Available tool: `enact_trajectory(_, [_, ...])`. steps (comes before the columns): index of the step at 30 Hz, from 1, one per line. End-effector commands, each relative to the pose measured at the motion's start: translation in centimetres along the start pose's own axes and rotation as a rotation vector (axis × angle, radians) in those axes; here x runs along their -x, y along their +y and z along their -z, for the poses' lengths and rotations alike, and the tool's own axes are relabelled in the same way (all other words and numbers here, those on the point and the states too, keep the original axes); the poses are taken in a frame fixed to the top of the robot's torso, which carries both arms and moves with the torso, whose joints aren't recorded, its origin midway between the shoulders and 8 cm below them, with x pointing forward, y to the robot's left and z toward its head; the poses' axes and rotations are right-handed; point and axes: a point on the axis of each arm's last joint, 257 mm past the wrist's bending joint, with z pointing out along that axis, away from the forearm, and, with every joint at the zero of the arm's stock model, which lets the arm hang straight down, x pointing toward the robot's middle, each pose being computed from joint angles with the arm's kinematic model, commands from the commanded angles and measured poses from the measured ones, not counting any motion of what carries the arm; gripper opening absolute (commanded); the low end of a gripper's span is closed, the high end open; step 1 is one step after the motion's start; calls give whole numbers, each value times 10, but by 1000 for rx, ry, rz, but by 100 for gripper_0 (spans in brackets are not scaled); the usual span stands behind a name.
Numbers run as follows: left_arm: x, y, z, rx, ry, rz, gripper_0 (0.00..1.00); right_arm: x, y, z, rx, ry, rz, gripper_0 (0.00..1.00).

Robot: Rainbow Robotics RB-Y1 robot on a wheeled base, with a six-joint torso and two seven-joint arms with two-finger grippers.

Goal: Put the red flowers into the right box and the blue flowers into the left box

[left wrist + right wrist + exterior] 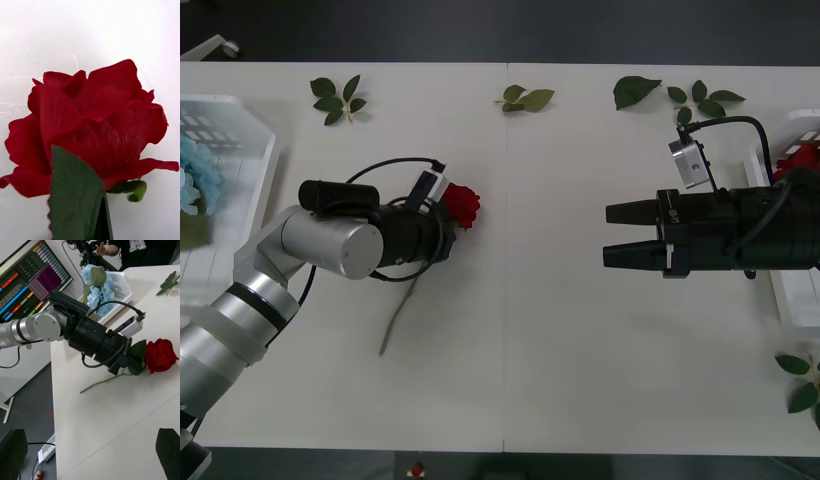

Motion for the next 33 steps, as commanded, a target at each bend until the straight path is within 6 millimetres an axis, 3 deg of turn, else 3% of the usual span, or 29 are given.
enact_trajectory(1, [15, 6, 23, -25, -37, -17, 0, 14, 4, 7, 5, 3, 47, 100])
enact_trajectory(7, [67, 2, 71, -128, -152, 64, 0, 13, 4, 7, 4, 5, 46, 100])
enact_trajectory(10, [100, -5, 109, -209, -243, 138, 0, 13, 5, 7, 8, 7, 46, 100])
enact_trajectory(22, [154, -11, 243, -480, -446, 309, 0, 3, 20, 0, 58, -59, -58, 100])
enact_trajectory(28, [179, -30, 274, -624, -617, 344, 0, -7, 40, -18, 107, -132, -142, 100])
enact_trajectory(33, [191, -48, 269, -668, -703, 349, 0, 1, 51, -38, 148, -198, -168, 100])
